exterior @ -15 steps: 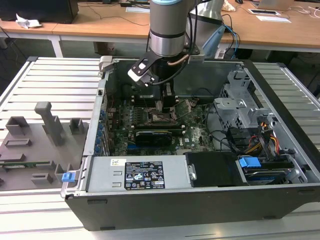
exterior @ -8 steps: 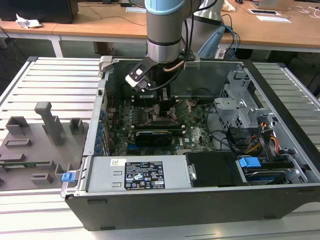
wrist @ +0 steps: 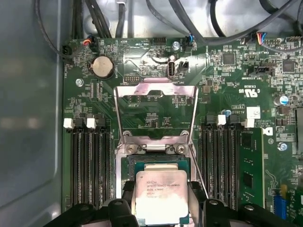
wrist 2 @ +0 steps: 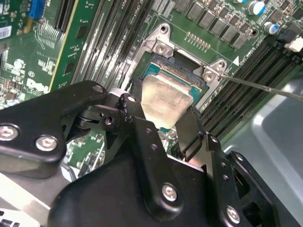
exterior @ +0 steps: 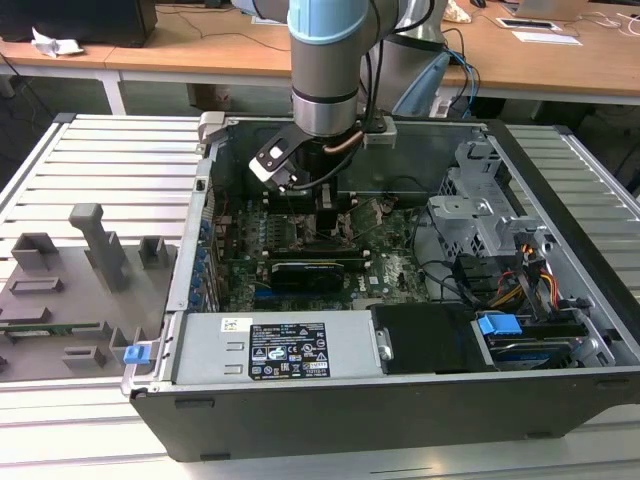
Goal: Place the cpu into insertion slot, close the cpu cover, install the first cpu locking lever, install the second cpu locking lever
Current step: 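Place the cpu into insertion slot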
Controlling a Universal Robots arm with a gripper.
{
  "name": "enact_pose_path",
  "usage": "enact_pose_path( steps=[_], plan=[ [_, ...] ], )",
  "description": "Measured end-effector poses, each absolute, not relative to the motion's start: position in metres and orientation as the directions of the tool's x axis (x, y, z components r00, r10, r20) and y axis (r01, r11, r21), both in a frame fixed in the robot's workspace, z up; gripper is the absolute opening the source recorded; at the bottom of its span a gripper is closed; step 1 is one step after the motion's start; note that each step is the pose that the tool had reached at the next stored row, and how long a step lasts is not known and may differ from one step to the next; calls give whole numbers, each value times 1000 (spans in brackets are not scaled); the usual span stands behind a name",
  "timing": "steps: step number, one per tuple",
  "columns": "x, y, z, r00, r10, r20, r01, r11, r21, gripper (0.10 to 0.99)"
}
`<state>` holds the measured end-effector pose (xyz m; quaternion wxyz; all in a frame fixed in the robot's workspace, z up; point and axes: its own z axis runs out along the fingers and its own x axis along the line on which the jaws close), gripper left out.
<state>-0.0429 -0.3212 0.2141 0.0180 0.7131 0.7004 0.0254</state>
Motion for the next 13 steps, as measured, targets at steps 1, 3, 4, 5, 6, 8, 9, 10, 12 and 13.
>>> enact_pose_path(
  steps=[1, 3, 4, 5, 6, 8, 9, 10, 12, 13],
  plan=[
    [-43, -321, 213, 17, 1000, 11, 998, -18, 61, 529],
    [-43, -321, 211, 18, 1000, 11, 998, -18, 61, 529],
    [-43, -321, 210, 18, 1000, 11, 998, -18, 61, 529],
    [-43, -321, 210, 18, 1000, 11, 998, -19, 61, 529],
    [-43, -321, 209, 20, 1000, 11, 998, -21, 61, 529],
    [-43, -321, 208, 22, 1000, 11, 998, -23, 61, 529],
    [-43, -320, 208, 23, 1000, 11, 998, -24, 61, 529],
    [-43, -320, 207, 24, 1000, 11, 998, -24, 61, 529],
    [-43, -319, 207, 24, 1000, 11, 998, -25, 61, 529],
    [-43, -318, 206, 24, 1000, 10, 998, -25, 61, 529]
  ],
)
